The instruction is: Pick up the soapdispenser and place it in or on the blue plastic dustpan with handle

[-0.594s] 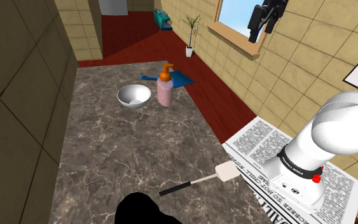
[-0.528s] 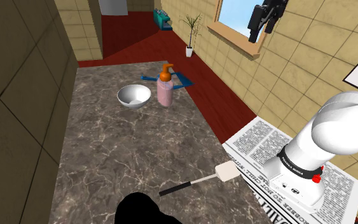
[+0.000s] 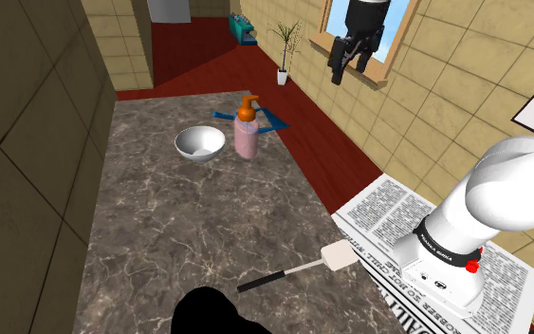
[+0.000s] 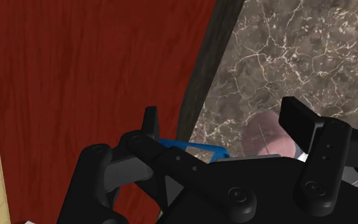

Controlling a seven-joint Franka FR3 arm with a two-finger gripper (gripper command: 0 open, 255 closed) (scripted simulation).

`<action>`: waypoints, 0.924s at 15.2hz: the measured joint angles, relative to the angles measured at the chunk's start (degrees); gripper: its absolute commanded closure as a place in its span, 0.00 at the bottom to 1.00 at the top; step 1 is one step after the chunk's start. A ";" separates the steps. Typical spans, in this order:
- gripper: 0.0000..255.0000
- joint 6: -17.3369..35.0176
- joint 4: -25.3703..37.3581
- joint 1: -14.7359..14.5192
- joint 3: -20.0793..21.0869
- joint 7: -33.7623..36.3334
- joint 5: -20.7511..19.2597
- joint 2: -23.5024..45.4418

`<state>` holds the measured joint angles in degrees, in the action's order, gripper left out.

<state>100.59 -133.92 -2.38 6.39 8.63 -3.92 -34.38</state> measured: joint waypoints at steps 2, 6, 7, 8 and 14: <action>0.00 3.45 -0.36 -0.21 0.61 1.16 0.68 2.87; 0.00 10.28 0.00 -0.56 1.97 3.54 1.70 9.66; 0.00 11.72 0.56 -0.66 2.35 4.16 1.90 11.54; 0.00 13.19 0.91 -0.73 2.63 4.67 2.07 13.24; 0.00 21.64 4.71 -1.31 4.62 8.32 2.34 24.74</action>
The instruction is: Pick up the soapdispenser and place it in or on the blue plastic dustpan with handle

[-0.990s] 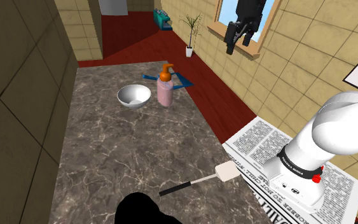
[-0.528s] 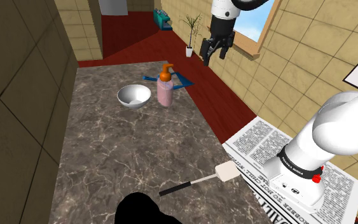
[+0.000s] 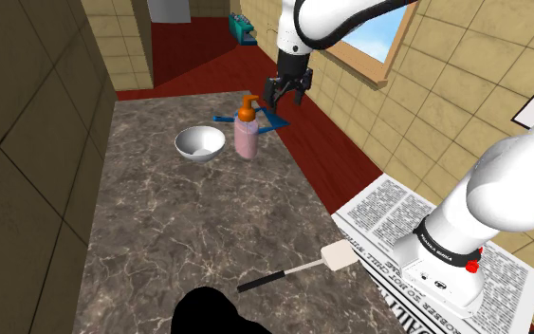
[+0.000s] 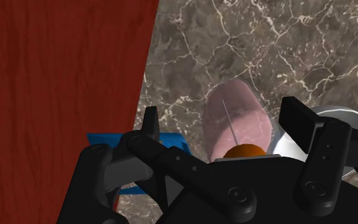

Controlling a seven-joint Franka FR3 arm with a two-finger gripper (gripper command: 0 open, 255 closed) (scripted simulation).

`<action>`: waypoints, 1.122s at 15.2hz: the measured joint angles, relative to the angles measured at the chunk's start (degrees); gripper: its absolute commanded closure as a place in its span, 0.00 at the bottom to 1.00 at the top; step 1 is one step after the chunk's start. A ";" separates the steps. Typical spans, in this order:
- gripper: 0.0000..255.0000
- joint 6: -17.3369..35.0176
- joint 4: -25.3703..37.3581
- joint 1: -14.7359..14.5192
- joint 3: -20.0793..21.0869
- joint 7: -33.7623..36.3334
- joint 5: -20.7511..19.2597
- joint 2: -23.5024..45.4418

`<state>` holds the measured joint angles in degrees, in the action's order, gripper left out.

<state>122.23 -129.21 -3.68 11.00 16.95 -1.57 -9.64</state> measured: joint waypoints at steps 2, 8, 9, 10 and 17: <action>0.00 2.73 1.67 -0.15 0.46 1.09 -0.26 4.17; 0.00 8.11 9.08 -1.14 1.47 4.46 -1.54 16.23; 0.00 8.97 9.45 -1.25 1.48 4.75 -1.75 17.39; 0.00 9.50 9.64 -1.32 1.48 4.95 -1.91 18.10; 0.00 13.63 8.83 -1.57 1.23 5.78 -3.01 21.45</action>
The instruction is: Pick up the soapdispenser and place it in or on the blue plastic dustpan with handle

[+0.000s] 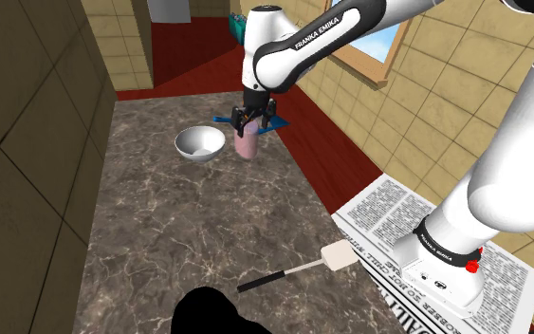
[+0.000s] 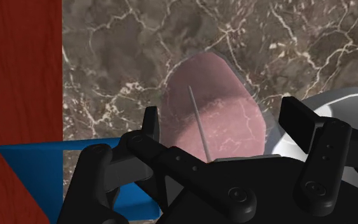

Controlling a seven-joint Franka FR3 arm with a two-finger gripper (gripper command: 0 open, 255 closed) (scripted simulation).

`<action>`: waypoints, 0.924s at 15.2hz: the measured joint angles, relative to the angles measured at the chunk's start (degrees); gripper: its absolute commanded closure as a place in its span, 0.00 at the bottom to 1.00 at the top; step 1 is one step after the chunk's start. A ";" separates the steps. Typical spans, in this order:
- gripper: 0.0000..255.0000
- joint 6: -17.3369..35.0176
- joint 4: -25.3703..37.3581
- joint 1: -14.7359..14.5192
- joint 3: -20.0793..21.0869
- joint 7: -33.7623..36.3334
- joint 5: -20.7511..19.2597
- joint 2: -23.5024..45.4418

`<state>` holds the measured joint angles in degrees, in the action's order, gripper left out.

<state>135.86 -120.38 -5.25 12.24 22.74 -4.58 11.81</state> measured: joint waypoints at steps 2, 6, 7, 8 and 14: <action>0.00 0.16 0.05 0.00 -0.03 0.02 -0.06 0.20; 1.00 0.22 0.03 -0.01 -0.03 0.03 -0.08 0.23; 1.00 0.22 0.03 0.00 -0.03 0.03 -0.08 0.23; 1.00 0.22 0.02 0.00 -0.03 0.03 -0.08 0.24; 1.00 0.22 0.00 0.00 -0.03 0.03 -0.07 0.23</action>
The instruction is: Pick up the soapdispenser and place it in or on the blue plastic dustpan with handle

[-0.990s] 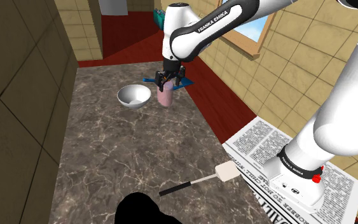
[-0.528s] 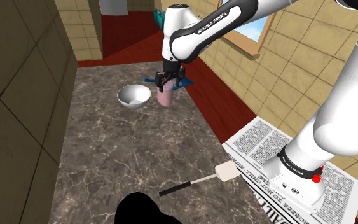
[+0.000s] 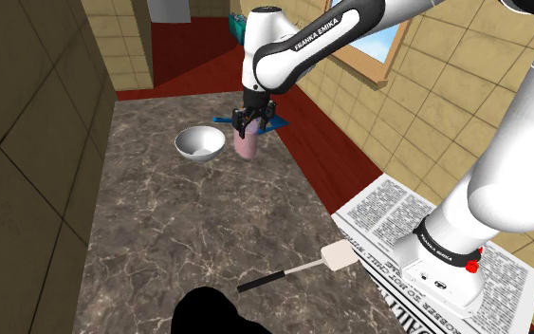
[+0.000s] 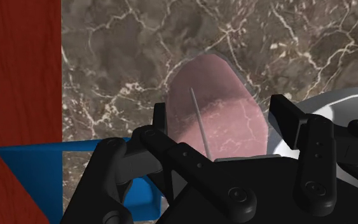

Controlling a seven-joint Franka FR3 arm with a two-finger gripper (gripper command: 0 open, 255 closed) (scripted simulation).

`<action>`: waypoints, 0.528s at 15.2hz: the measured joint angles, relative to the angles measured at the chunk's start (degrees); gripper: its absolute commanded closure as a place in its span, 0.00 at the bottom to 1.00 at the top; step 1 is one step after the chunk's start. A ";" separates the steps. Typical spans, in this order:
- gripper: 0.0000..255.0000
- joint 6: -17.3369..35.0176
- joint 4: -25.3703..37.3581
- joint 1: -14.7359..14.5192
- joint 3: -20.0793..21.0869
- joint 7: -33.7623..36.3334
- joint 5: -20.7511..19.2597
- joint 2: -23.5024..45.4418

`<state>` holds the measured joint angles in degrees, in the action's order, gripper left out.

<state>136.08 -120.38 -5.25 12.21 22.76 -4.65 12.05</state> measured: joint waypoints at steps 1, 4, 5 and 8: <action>1.00 0.00 0.00 0.00 0.00 0.00 0.00 0.00; 1.00 -0.82 0.33 0.05 0.05 -0.16 0.20 -0.50; 1.00 -1.34 0.54 0.06 0.10 -0.22 0.32 -0.84; 1.00 -3.42 1.22 0.14 0.24 -0.56 0.84 -2.29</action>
<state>132.66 -119.16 -5.11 12.45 22.20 -3.82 9.75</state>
